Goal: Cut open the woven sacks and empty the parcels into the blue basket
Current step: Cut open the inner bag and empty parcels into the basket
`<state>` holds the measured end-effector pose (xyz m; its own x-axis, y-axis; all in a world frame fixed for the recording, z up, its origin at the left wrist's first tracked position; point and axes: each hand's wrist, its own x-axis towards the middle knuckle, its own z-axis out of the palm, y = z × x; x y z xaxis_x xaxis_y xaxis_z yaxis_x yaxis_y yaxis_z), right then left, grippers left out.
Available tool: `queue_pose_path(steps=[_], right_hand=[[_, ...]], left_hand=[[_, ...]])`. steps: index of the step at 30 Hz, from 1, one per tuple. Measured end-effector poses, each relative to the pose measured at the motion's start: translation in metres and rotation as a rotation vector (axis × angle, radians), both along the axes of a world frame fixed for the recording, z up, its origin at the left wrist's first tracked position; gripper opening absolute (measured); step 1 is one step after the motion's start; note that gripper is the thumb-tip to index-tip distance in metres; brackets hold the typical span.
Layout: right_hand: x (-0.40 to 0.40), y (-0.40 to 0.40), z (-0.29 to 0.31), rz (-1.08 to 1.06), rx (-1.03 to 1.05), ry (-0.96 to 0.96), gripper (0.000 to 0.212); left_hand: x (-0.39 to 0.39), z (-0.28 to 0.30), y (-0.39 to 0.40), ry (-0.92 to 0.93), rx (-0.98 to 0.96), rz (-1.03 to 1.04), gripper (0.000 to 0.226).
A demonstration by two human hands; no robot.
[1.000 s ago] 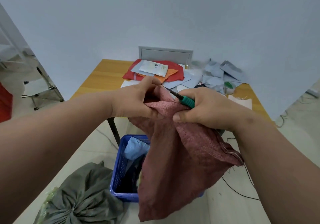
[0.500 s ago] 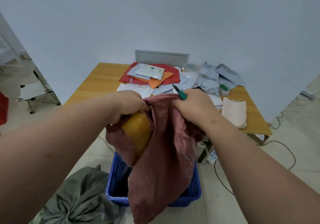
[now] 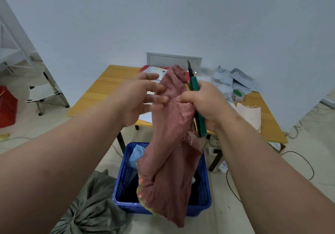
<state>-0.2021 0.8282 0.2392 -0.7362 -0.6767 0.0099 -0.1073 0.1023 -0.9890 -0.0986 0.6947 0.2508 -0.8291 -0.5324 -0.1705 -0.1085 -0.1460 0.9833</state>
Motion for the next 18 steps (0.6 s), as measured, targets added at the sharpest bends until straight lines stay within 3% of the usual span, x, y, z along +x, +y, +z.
queue_pose_path(steps=[3, 6, 8, 9, 12, 14, 16, 18], right_hand=[[-0.002, 0.007, 0.027, 0.239, -0.139, -0.132, 0.02], [-0.001, 0.01, 0.045, 0.538, -0.285, -0.319, 0.029], [-0.004, 0.007, 0.04, 0.465, -0.279, -0.373, 0.025], [-0.007, 0.005, 0.034, 0.34, -0.218, -0.32, 0.023], [-0.017, 0.003, 0.009, -0.132, 0.027, 0.077, 0.022], [-0.016, 0.009, 0.004, -0.366, -0.004, 0.28, 0.023], [0.002, 0.017, 0.008, -0.372, -0.079, 0.488, 0.019], [0.024, 0.017, 0.009, -0.125, -0.02, 0.649, 0.03]], left_hand=[[0.013, -0.001, -0.014, 0.065, -0.195, -0.123, 0.075], [0.03, 0.002, -0.016, 0.071, -0.154, -0.36, 0.05], [0.037, 0.002, -0.013, 0.032, -0.058, -0.324, 0.04], [0.039, -0.002, -0.013, -0.009, -0.038, -0.244, 0.039], [0.044, -0.018, -0.014, -0.166, 0.03, 0.004, 0.038], [0.05, -0.027, -0.014, -0.241, 0.076, 0.081, 0.04], [0.054, -0.035, -0.013, -0.299, 0.083, 0.114, 0.04], [0.056, -0.039, -0.011, -0.357, 0.067, 0.089, 0.041]])
